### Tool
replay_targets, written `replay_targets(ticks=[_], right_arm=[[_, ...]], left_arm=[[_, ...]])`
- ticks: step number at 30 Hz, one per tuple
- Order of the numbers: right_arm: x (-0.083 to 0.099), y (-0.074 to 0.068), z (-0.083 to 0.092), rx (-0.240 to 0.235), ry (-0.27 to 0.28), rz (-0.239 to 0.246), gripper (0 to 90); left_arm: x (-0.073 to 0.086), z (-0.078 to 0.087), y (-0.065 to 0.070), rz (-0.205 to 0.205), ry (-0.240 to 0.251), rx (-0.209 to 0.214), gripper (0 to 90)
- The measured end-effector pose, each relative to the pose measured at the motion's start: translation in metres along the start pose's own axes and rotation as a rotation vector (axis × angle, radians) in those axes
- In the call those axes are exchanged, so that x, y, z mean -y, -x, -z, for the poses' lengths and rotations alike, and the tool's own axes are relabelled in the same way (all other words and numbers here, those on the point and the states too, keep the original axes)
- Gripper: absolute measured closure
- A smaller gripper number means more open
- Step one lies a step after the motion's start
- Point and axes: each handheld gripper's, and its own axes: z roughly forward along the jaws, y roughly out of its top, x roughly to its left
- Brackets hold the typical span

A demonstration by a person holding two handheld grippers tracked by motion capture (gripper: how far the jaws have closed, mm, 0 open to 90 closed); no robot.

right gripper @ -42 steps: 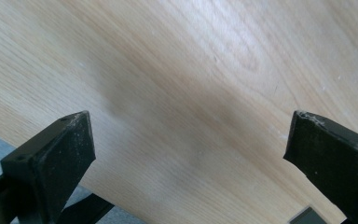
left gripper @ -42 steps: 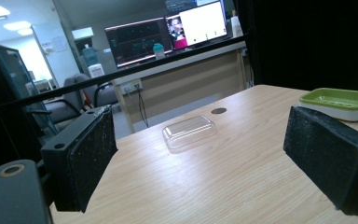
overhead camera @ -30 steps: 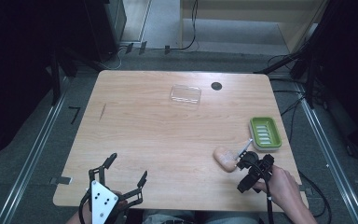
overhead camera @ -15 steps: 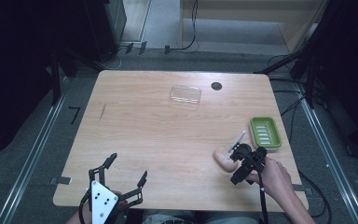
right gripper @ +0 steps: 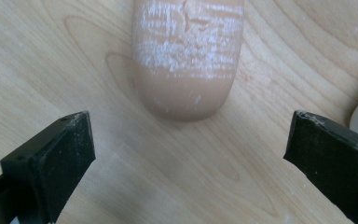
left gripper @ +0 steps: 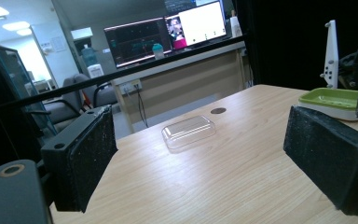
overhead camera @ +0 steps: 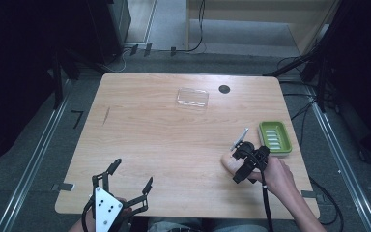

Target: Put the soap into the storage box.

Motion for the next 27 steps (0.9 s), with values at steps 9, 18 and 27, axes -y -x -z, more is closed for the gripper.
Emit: replay_targets(ticks=[9,18,27], right_arm=[[-0.014,0.004,-0.007,-0.017,-0.009,0.003,0.8],[-0.028,0.004,-0.014,-0.027,-0.025,0.002,0.5],[-0.038,0.004,-0.025,-0.036,-0.053,0.003,0.5]], left_arm=[[0.0,0.0,0.0,0.0,0.0,0.0,9.9],[0.0,0.0,0.0,0.0,0.0,0.0,9.9],[0.0,0.0,0.0,0.0,-0.001,0.001,9.9]])
